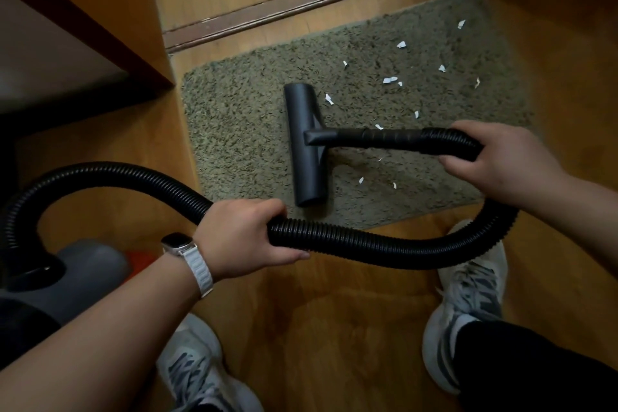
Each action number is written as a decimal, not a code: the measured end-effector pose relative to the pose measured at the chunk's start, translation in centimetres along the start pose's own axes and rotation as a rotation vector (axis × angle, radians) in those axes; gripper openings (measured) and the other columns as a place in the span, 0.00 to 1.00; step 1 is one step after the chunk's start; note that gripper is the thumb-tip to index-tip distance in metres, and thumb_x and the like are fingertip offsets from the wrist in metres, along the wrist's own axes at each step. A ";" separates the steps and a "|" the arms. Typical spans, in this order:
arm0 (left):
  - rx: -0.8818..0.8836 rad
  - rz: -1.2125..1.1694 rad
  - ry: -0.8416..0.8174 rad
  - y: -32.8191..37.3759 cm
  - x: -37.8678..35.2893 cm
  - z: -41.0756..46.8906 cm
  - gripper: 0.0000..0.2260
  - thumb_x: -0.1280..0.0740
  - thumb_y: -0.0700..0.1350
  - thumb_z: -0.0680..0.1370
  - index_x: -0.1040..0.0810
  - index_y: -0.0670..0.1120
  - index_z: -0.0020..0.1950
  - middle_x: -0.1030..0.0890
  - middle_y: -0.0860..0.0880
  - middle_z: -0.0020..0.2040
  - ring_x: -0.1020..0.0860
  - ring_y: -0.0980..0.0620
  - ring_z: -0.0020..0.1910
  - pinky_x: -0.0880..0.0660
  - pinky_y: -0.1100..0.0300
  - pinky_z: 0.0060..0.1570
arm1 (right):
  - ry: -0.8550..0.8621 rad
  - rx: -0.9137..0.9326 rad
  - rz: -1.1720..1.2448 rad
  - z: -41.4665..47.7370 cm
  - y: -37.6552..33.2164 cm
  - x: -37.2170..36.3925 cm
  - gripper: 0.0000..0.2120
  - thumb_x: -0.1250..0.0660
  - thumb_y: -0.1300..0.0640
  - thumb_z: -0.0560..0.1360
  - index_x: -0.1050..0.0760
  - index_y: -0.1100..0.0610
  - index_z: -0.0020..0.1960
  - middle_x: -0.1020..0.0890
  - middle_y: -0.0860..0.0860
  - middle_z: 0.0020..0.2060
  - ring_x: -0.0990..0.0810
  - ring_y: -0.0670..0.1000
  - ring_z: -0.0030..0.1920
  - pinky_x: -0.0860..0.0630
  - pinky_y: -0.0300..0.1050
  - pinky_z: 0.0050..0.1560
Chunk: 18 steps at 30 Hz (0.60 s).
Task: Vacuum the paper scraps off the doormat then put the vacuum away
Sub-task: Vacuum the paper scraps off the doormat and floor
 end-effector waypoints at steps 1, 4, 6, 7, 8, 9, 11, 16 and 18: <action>0.011 -0.002 -0.002 0.0 0.0 0.0 0.29 0.42 0.78 0.64 0.25 0.53 0.41 0.25 0.56 0.30 0.23 0.54 0.31 0.25 0.56 0.30 | 0.014 -0.030 0.013 0.2 0.2 0.3 0.12 0.29 0.47 0.74 0.23 0.47 0.56 0.21 0.49 0.38 0.23 0.53 0.39 0.28 0.48 0.36; 0.046 -0.022 0.011 -0.1 0.3 0.2 0.29 0.42 0.78 0.63 0.24 0.53 0.41 0.27 0.57 0.29 0.24 0.54 0.30 0.27 0.58 0.30 | 0.073 -0.113 0.027 1.3 0.9 1.1 0.14 0.30 0.46 0.74 0.23 0.47 0.59 0.20 0.51 0.41 0.22 0.55 0.41 0.25 0.50 0.40; 0.068 -0.036 0.013 -0.1 0.6 0.3 0.29 0.42 0.78 0.63 0.24 0.53 0.41 0.29 0.58 0.28 0.26 0.55 0.29 0.29 0.59 0.29 | 0.097 -0.154 0.023 2.2 1.3 1.2 0.14 0.31 0.45 0.75 0.23 0.48 0.58 0.21 0.50 0.39 0.23 0.56 0.41 0.25 0.50 0.40; 0.078 -0.042 0.013 -0.1 0.7 0.2 0.29 0.42 0.78 0.63 0.24 0.53 0.41 0.30 0.58 0.27 0.26 0.56 0.29 0.30 0.59 0.29 | 0.101 -0.172 0.026 2.6 1.4 1.3 0.13 0.31 0.45 0.75 0.23 0.48 0.58 0.21 0.49 0.38 0.23 0.55 0.40 0.26 0.49 0.38; 0.088 -0.046 0.010 -0.2 0.7 0.2 0.29 0.42 0.78 0.63 0.24 0.53 0.42 0.29 0.58 0.27 0.26 0.56 0.29 0.29 0.59 0.29 | 0.101 -0.188 0.035 3.0 1.6 1.2 0.13 0.32 0.45 0.75 0.23 0.48 0.58 0.22 0.49 0.38 0.23 0.55 0.40 0.27 0.48 0.37; 0.096 -0.049 0.005 -0.2 0.7 0.2 0.30 0.42 0.78 0.63 0.23 0.53 0.42 0.29 0.58 0.28 0.25 0.56 0.30 0.28 0.59 0.30 | 0.100 -0.199 0.040 3.4 1.6 1.1 0.14 0.32 0.45 0.75 0.23 0.48 0.58 0.22 0.49 0.38 0.23 0.55 0.40 0.28 0.48 0.37; 0.107 -0.063 -0.002 -0.2 0.8 0.3 0.30 0.43 0.79 0.63 0.23 0.54 0.43 0.28 0.58 0.28 0.26 0.57 0.30 0.29 0.59 0.30 | 0.090 -0.197 0.026 3.9 1.4 0.8 0.14 0.32 0.44 0.75 0.23 0.48 0.58 0.21 0.50 0.39 0.23 0.55 0.40 0.28 0.47 0.37; 0.117 -0.071 0.007 -0.5 1.3 0.7 0.31 0.43 0.79 0.62 0.24 0.53 0.42 0.27 0.58 0.29 0.25 0.57 0.31 0.27 0.58 0.31 | 0.031 -0.090 -0.040 4.6 -0.5 -0.5 0.13 0.32 0.43 0.74 0.24 0.47 0.56 0.21 0.50 0.40 0.23 0.55 0.41 0.33 0.45 0.33; 0.118 -0.051 -0.012 -0.6 1.3 0.7 0.31 0.44 0.79 0.62 0.24 0.53 0.42 0.26 0.58 0.29 0.24 0.56 0.31 0.26 0.57 0.33 | 0.008 -0.044 -0.067 4.7 -1.3 -0.7 0.13 0.32 0.43 0.74 0.24 0.46 0.56 0.20 0.51 0.41 0.22 0.56 0.43 0.30 0.46 0.36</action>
Point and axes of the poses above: each hand's wrist, its own z-axis towards the middle knuckle, its own x-axis out of the back of the hand, y = z × x, the point moved 4 cm from there along z, towards the middle knuckle
